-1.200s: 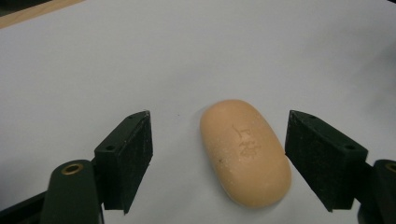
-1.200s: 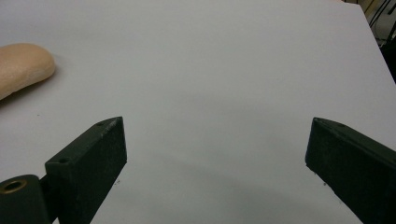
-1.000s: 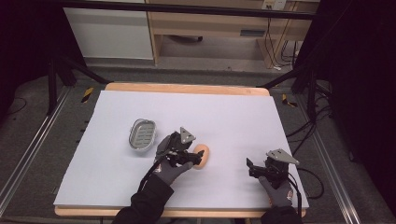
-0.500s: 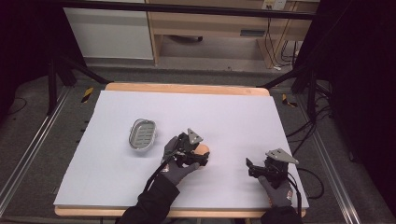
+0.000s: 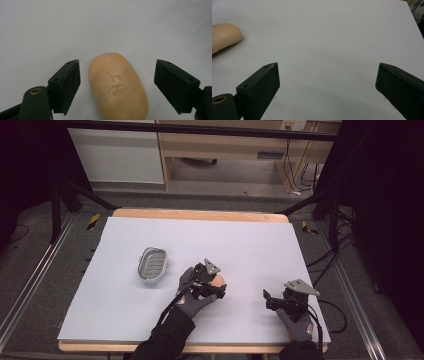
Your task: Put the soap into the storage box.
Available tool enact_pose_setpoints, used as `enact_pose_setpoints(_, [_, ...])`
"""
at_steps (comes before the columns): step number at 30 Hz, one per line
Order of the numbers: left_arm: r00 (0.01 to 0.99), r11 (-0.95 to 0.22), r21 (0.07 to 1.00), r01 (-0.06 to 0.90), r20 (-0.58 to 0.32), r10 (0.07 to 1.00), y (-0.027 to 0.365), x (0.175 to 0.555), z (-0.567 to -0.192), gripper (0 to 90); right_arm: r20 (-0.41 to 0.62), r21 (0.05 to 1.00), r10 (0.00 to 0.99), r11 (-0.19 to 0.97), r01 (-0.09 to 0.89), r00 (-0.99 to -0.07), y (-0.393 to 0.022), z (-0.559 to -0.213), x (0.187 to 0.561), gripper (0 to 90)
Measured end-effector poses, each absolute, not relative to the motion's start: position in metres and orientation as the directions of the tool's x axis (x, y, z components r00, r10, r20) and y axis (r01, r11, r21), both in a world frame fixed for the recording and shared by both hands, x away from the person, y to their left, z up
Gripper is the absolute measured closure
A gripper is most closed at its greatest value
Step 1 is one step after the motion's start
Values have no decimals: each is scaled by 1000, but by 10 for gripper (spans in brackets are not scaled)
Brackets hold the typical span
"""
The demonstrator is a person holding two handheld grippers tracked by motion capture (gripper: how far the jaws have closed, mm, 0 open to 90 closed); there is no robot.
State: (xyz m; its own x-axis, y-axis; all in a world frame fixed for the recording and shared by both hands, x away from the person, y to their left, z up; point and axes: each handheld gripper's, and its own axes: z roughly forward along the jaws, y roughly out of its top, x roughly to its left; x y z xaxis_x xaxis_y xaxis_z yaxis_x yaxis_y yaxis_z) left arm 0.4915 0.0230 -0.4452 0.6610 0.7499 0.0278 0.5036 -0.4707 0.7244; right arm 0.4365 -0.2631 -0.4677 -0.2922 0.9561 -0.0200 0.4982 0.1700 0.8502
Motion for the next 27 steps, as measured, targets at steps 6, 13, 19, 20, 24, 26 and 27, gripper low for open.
enact_pose_setpoints(6, [654, -479, 708, 520, 32, 756, 20, 495, -451, 205, -16, 851, 956, 167, 499, -293, -263, -468, 436, 56])
enact_pose_setpoints(13, [650, -486, 694, 531, 34, 759, 18, 498, -457, 208, -19, 849, 955, 171, 499, -295, -263, -468, 437, 56])
enact_pose_setpoints(19, [643, -484, 680, 551, 24, 765, 16, 500, -463, 211, -20, 848, 956, 171, 502, -293, -263, -468, 437, 56])
enact_pose_setpoints(20, [642, -486, 677, 553, 26, 766, 15, 500, -463, 212, -21, 848, 956, 172, 501, -293, -263, -468, 437, 56])
enact_pose_setpoints(24, [636, -483, 668, 566, 20, 772, 15, 502, -466, 215, -20, 847, 956, 172, 502, -293, -263, -468, 437, 56])
enact_pose_setpoints(26, [632, -474, 666, 576, 5, 775, 16, 502, -467, 215, -21, 847, 956, 172, 502, -293, -263, -468, 437, 56])
enact_pose_setpoints(27, [632, -476, 664, 576, 7, 775, 16, 503, -467, 216, -19, 847, 956, 171, 503, -293, -263, -468, 437, 56])
